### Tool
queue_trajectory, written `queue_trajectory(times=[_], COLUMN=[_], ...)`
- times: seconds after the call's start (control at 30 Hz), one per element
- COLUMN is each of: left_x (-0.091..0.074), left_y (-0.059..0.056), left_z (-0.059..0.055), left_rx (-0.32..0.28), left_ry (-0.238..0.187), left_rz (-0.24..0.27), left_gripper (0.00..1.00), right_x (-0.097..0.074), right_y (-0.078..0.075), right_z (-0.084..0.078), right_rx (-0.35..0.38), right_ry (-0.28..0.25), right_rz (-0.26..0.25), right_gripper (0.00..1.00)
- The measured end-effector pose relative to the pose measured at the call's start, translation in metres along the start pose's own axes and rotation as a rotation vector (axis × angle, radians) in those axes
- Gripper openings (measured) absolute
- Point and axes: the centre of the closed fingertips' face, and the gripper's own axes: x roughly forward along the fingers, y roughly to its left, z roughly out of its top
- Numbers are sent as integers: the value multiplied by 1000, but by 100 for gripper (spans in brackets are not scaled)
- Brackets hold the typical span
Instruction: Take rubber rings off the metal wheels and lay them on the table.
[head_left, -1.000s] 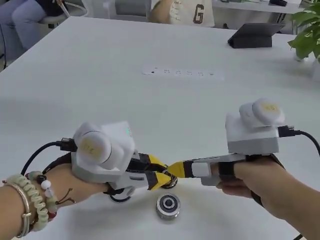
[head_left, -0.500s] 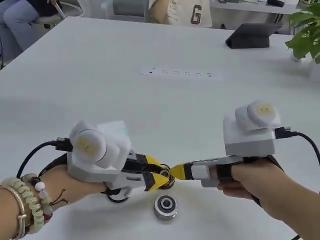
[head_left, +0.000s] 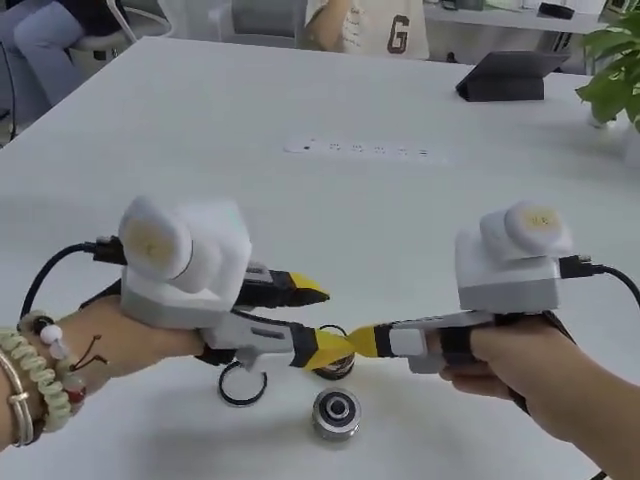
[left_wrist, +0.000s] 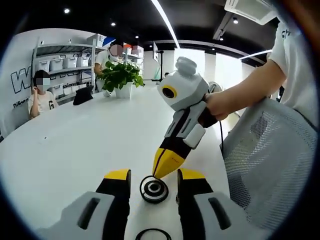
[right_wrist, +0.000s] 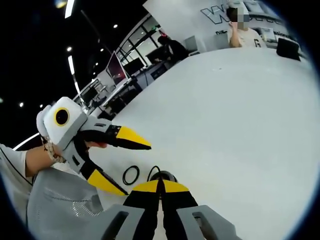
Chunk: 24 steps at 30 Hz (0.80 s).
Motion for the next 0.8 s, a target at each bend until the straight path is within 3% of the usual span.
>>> queue_trajectory(times=[0.23, 0.47, 0.6, 0.8], left_x=[-18, -38, -54, -79], left_y=[2, -5, -8, -7], left_z=[8, 16, 24, 29], left_rx=[53, 125, 121, 109], left_ry=[30, 68, 43, 19], left_rz=[0, -25, -20, 28], left_gripper=[52, 66, 69, 79], right_x=[-1, -2, -3, -2], right_y=[0, 4, 8, 16], right_z=[1, 7, 10, 10], right_rx=[-16, -16, -20, -37], right_ry=[0, -19, -28, -25], right_rz=[1, 16, 26, 42], right_gripper=[0, 0, 0, 0])
